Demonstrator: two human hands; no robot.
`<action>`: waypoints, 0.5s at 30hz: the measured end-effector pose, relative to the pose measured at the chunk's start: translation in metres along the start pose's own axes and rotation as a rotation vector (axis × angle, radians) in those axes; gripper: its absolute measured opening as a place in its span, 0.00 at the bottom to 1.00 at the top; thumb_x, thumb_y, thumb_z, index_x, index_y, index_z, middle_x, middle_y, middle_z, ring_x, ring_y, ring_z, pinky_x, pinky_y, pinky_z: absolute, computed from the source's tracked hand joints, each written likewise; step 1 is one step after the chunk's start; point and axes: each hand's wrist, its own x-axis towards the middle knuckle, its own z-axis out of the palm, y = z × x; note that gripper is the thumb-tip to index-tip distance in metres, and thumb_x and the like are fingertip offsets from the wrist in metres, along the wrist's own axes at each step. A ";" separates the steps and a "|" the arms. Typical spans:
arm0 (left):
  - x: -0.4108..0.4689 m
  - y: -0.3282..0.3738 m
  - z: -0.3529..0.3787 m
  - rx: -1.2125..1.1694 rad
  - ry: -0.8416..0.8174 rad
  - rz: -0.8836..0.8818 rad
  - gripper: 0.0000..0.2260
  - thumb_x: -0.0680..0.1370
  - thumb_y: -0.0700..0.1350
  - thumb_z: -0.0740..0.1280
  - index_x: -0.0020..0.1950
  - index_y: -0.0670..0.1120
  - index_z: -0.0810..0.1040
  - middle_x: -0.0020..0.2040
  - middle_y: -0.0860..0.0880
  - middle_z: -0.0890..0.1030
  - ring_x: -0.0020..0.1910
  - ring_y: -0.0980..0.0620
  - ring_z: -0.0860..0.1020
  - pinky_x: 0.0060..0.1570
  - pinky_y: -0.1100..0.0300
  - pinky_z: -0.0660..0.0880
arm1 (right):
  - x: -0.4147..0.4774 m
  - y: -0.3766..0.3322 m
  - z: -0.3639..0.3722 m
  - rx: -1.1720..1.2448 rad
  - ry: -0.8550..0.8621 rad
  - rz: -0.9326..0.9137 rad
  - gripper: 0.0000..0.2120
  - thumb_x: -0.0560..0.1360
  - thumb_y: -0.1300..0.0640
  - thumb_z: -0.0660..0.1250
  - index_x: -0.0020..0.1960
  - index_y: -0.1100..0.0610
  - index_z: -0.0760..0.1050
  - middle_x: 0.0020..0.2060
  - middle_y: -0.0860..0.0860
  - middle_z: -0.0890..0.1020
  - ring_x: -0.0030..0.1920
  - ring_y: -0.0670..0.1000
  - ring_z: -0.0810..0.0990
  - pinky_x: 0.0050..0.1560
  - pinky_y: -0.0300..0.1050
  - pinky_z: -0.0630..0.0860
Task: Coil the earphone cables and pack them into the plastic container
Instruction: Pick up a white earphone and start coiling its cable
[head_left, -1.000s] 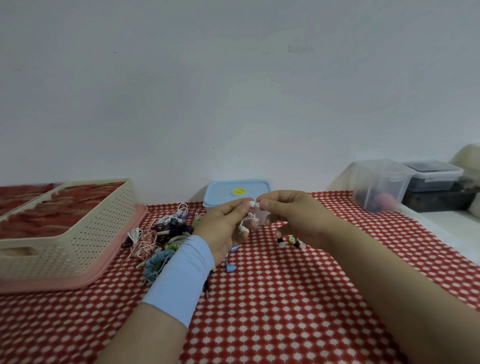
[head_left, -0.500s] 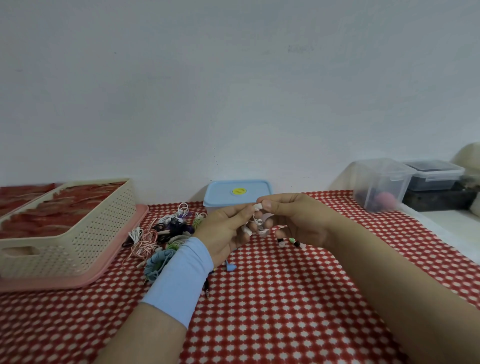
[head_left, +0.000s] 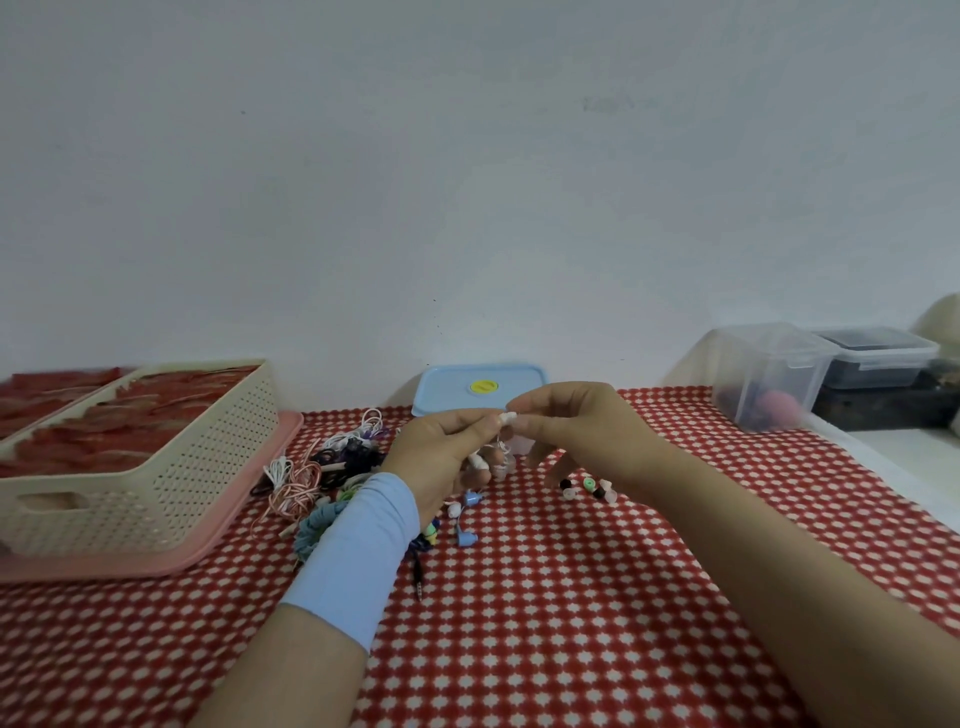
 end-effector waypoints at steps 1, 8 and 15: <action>0.000 0.000 0.000 0.013 -0.003 0.002 0.08 0.78 0.41 0.70 0.54 0.42 0.85 0.41 0.47 0.84 0.35 0.55 0.79 0.30 0.65 0.76 | 0.000 0.000 0.000 -0.039 0.028 -0.027 0.06 0.76 0.59 0.75 0.52 0.57 0.83 0.41 0.53 0.87 0.37 0.53 0.85 0.34 0.45 0.82; -0.001 0.003 0.006 -0.002 -0.002 -0.020 0.07 0.78 0.40 0.69 0.55 0.40 0.83 0.41 0.46 0.84 0.33 0.54 0.79 0.29 0.65 0.77 | 0.002 0.000 -0.002 -0.128 0.058 -0.115 0.02 0.75 0.60 0.76 0.47 0.56 0.85 0.36 0.53 0.87 0.35 0.52 0.84 0.34 0.48 0.83; -0.002 0.003 0.011 -0.014 -0.004 -0.077 0.06 0.79 0.41 0.68 0.53 0.41 0.83 0.39 0.48 0.83 0.33 0.54 0.81 0.27 0.65 0.76 | 0.004 0.004 -0.005 -0.245 0.069 -0.182 0.03 0.75 0.60 0.76 0.47 0.55 0.88 0.38 0.49 0.88 0.34 0.49 0.84 0.34 0.41 0.80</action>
